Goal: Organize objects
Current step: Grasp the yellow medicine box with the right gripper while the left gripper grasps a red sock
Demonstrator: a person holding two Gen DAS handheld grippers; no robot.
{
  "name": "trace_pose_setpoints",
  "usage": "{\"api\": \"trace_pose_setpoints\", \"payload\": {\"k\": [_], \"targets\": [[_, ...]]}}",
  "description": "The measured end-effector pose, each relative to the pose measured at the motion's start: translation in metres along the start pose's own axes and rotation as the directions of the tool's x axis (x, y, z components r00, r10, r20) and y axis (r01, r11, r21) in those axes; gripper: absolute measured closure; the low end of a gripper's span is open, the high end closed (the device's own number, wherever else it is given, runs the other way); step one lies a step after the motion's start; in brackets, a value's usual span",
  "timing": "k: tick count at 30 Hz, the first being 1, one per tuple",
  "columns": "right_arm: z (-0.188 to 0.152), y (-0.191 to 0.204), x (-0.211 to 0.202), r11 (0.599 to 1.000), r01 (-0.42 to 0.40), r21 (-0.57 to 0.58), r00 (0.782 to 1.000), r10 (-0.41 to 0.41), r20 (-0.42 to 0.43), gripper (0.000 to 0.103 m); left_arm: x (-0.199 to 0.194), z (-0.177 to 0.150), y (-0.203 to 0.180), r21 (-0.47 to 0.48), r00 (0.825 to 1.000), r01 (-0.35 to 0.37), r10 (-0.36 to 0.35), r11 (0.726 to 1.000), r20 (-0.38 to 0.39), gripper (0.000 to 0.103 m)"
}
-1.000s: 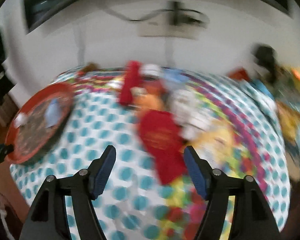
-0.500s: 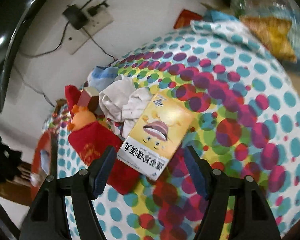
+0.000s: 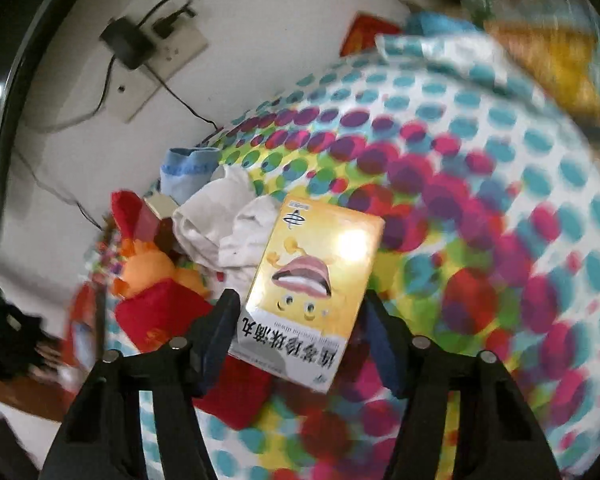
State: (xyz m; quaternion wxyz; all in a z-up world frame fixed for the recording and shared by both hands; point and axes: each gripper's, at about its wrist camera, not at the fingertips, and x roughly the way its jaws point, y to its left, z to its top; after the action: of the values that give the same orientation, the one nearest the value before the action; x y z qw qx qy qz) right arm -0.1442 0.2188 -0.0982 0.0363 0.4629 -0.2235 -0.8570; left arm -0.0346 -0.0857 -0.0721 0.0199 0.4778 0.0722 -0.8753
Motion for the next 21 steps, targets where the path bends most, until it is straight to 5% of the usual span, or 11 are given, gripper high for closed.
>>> {"api": "trace_pose_setpoints", "payload": {"k": [3,7,15,18,21], "targets": [[-0.002,-0.003,-0.013,0.981,0.129,-0.146,0.990,-0.119,0.076,0.050,0.010,0.006,-0.027,0.018,0.999,0.031,-0.031,0.999,-0.009,0.041],[-0.006,-0.017,-0.018,0.900,0.337,-0.277,0.936,-0.287,0.206,0.050,0.026,0.014,-0.062,0.021,0.996,0.090,-0.090,0.996,-0.029,0.041],[-0.008,-0.025,-0.015,0.896,0.322,-0.305,0.937,-0.256,0.239,0.050,0.052,0.023,-0.121,0.022,0.987,0.158,-0.158,0.987,-0.022,0.041],[-0.004,-0.030,0.002,0.908,0.302,-0.290,0.952,-0.271,0.143,0.054,0.062,0.025,-0.135,0.052,0.989,0.147,-0.146,0.988,-0.024,0.041],[-0.004,-0.030,0.002,0.912,0.293,-0.286,0.955,-0.261,0.143,0.054,0.073,0.027,-0.137,0.032,0.991,0.135,-0.134,0.990,-0.021,0.041]]}}
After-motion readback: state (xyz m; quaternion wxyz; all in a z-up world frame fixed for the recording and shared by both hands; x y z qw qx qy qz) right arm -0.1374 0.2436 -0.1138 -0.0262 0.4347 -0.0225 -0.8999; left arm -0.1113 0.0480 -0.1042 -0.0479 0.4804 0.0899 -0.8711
